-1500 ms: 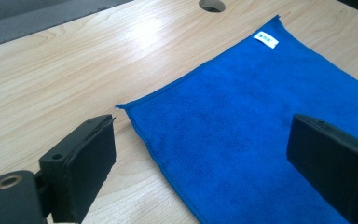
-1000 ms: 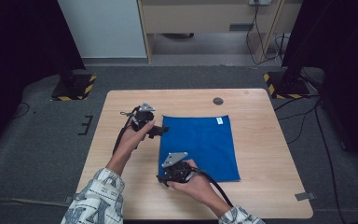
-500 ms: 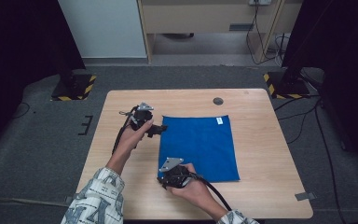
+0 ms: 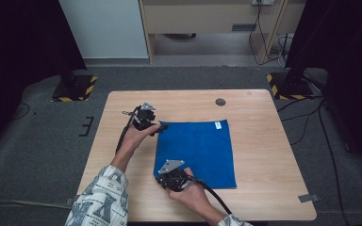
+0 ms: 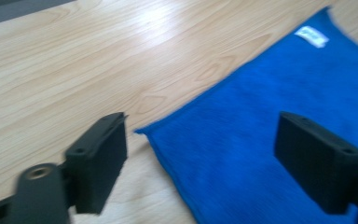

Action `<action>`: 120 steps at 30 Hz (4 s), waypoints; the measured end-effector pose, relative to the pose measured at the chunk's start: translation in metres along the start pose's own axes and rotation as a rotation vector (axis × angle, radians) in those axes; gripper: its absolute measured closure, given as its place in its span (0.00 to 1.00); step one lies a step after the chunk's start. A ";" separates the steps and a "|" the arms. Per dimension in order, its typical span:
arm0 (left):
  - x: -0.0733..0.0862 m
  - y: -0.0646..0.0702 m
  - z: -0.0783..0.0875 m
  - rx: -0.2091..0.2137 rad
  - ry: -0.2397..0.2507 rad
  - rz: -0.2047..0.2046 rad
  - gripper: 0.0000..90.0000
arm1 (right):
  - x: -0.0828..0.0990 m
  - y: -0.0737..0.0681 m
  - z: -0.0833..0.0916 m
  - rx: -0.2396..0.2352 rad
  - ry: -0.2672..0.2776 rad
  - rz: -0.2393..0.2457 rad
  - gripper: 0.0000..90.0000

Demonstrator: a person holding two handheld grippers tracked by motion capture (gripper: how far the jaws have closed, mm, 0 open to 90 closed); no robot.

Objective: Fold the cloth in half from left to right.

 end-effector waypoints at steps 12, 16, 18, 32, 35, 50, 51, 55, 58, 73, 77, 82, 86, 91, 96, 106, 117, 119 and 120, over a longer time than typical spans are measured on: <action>0.013 -0.021 -0.024 -0.071 -0.014 0.029 0.38 | 0.000 -0.005 -0.002 -0.011 -0.002 0.004 0.93; 0.019 -0.024 -0.030 -0.074 -0.036 0.039 0.39 | 0.000 -0.006 -0.002 -0.009 -0.008 0.000 0.93; 0.020 -0.024 -0.032 -0.083 -0.046 0.028 0.40 | 0.001 -0.006 -0.002 -0.008 -0.009 0.004 0.93; 0.025 -0.007 -0.038 -0.045 -0.096 0.005 0.90 | -0.002 -0.007 0.003 0.000 0.001 0.013 0.93; 0.018 -0.005 -0.031 -0.041 -0.068 0.024 0.98 | -0.004 -0.008 0.007 0.005 0.003 0.013 0.94; -0.003 -0.016 0.009 -0.045 0.010 0.062 0.99 | -0.024 -0.021 0.013 0.021 0.029 0.057 0.96; -0.003 -0.016 0.011 -0.044 0.006 0.055 0.99 | -0.025 -0.022 0.012 0.025 0.029 0.055 0.96; -0.002 -0.021 0.018 -0.048 -0.001 0.057 0.99 | -0.029 -0.026 0.010 0.025 0.030 0.065 0.96; -0.002 -0.025 0.023 -0.053 0.003 0.063 0.99 | -0.033 -0.030 0.010 0.026 0.033 0.073 0.96; 0.002 -0.046 0.047 -0.080 0.001 0.072 0.99 | -0.058 -0.050 0.004 0.028 0.069 0.094 0.97; 0.004 -0.053 0.055 -0.088 0.002 0.075 0.99 | -0.067 -0.057 -0.002 0.030 0.077 0.102 0.97; 0.006 -0.063 0.065 -0.099 0.000 0.085 0.99 | -0.080 -0.064 -0.009 0.020 0.089 0.102 0.97; 0.007 -0.065 0.072 -0.099 0.003 0.091 0.99 | -0.085 -0.068 -0.010 0.012 0.092 0.108 0.97; 0.000 -0.054 0.066 -0.087 0.003 0.094 0.99 | -0.076 -0.063 0.000 0.018 0.090 0.106 0.97; -0.012 -0.034 0.051 -0.059 0.003 0.084 0.99 | -0.059 -0.049 0.018 0.033 0.100 0.068 0.97; -0.034 0.014 0.011 -0.004 -0.007 0.053 0.99 | -0.026 -0.023 0.053 0.072 0.115 0.012 0.97; -0.041 0.047 -0.018 0.037 -0.033 0.024 0.99 | -0.001 -0.001 0.077 0.114 0.120 -0.037 0.96; -0.042 0.050 -0.021 0.040 -0.031 0.027 0.99 | 0.003 0.000 0.079 0.117 0.112 -0.038 0.96; -0.043 0.051 -0.022 0.041 -0.028 0.026 0.99 | 0.006 0.001 0.079 0.118 0.109 -0.039 0.95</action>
Point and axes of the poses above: each handheld gripper's, and its own axes: z roughly backward along the jaws, x roughly out of its underside, y roughly to its right, the point moved 8 cm from there along -z, roughly forward along the jaws, and after that the axes turned 5 degrees about -x, right-handed, at the moved point
